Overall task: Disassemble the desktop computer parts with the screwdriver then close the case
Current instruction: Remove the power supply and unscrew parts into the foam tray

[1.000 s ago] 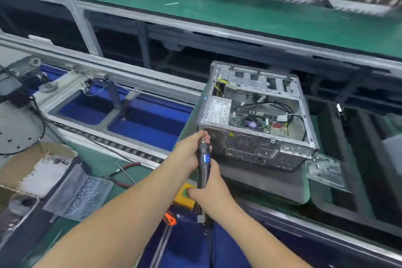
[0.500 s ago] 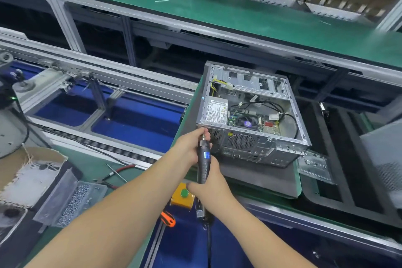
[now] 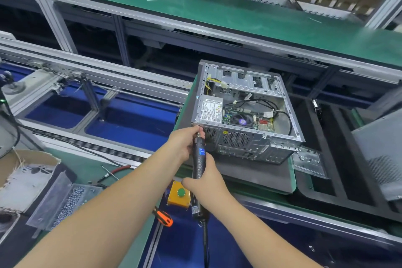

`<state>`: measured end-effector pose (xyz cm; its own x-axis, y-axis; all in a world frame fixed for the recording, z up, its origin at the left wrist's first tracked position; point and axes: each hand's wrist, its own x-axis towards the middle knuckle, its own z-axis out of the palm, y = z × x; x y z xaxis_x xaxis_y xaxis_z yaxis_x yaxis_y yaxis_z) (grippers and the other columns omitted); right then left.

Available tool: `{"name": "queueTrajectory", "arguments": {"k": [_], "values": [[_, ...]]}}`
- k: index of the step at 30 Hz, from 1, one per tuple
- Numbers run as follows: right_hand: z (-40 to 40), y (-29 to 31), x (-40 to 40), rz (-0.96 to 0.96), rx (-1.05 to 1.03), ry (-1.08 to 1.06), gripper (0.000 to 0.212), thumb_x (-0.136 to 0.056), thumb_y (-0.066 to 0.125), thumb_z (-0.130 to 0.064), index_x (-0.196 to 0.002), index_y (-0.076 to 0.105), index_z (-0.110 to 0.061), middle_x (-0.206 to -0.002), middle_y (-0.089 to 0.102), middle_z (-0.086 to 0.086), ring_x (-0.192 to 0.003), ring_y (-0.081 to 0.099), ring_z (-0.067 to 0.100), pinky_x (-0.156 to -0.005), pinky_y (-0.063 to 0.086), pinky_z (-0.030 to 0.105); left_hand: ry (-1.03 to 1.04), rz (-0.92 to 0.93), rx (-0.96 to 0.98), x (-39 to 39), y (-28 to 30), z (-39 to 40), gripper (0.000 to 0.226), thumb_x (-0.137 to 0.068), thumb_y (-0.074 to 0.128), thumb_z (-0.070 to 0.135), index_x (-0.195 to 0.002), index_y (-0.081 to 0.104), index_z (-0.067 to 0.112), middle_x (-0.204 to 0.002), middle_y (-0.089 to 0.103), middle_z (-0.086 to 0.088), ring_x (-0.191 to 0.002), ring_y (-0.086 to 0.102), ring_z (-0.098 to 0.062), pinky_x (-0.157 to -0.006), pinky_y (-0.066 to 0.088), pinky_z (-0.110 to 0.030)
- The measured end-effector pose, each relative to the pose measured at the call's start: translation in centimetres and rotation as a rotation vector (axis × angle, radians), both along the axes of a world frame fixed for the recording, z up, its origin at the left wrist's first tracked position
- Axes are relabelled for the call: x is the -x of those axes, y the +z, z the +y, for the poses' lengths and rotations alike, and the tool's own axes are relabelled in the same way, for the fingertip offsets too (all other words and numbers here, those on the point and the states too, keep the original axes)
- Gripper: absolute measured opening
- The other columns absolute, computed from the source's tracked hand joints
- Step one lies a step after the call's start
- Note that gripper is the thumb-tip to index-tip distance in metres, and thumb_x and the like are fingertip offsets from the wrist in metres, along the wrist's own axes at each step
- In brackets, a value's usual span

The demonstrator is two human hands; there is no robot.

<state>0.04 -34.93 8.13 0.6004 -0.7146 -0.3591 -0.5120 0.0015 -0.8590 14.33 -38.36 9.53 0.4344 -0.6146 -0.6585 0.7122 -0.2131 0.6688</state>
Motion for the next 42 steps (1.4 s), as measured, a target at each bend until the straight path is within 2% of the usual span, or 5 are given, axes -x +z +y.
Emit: {"name": "queueTrajectory", "arguments": {"k": [6, 12, 24, 36, 42], "values": [[0.2, 0.4, -0.1, -0.015, -0.008, -0.027, 0.079, -0.079, 0.075, -0.015, -0.146, 0.036, -0.033, -0.088, 0.058, -0.009, -0.059, 0.057, 0.001, -0.046, 0.040, 0.009, -0.164, -1.299, -0.323, -3.7, 0.9, 0.0, 0.045, -0.093, 0.042, 0.002, -0.128, 0.063, 0.020, -0.129, 0.064, -0.001, -0.117, 0.058, -0.027, -0.096, 0.052, -0.045], [0.3, 0.6, 0.1, -0.022, -0.002, -0.035, 0.075, -0.080, 0.074, -0.018, -0.142, 0.037, -0.038, -0.086, 0.060, -0.013, -0.057, 0.057, -0.003, -0.049, 0.041, 0.009, -1.290, -1.969, -0.274, -6.8, 2.7, -2.6, 0.086, -0.090, 0.041, -0.010, -0.163, 0.010, 0.023, -0.171, 0.001, 0.005, -0.157, 0.003, -0.017, -0.126, 0.015, -0.045], [0.3, 1.1, -0.9, 0.086, -0.032, -0.007, 0.089, -0.087, 0.063, -0.015, -0.160, 0.015, -0.030, -0.106, 0.059, 0.001, -0.077, 0.059, 0.016, -0.058, 0.048, 0.023, -1.302, -1.917, -0.235, -7.0, 2.9, -2.7, 0.086, -0.087, 0.037, -0.014, -0.161, 0.022, 0.026, -0.170, 0.007, 0.009, -0.157, 0.008, -0.016, -0.119, 0.031, -0.043], [0.6, 2.2, -0.4, 0.077, -0.014, -0.026, 0.088, -0.077, 0.076, -0.020, -0.150, 0.028, -0.034, -0.098, 0.058, -0.013, -0.077, 0.061, 0.005, -0.044, 0.040, 0.006, -1.278, -1.814, -0.183, -7.2, 2.9, -2.4, 0.084, -0.085, 0.033, -0.018, -0.157, 0.032, 0.025, -0.169, 0.009, 0.013, -0.157, 0.005, -0.014, -0.117, 0.035, -0.045], [1.0, 1.6, -0.4, 0.041, -0.026, -0.023, 0.091, -0.078, 0.074, -0.016, -0.153, 0.025, -0.035, -0.097, 0.061, -0.010, -0.067, 0.060, 0.004, -0.050, 0.044, 0.011, -1.216, -1.742, -0.247, -8.1, 5.8, -5.0, 0.045, -0.093, 0.040, 0.006, -0.122, 0.069, 0.026, -0.137, 0.062, 0.003, -0.129, 0.054, -0.026, -0.106, 0.046, -0.044]]}}
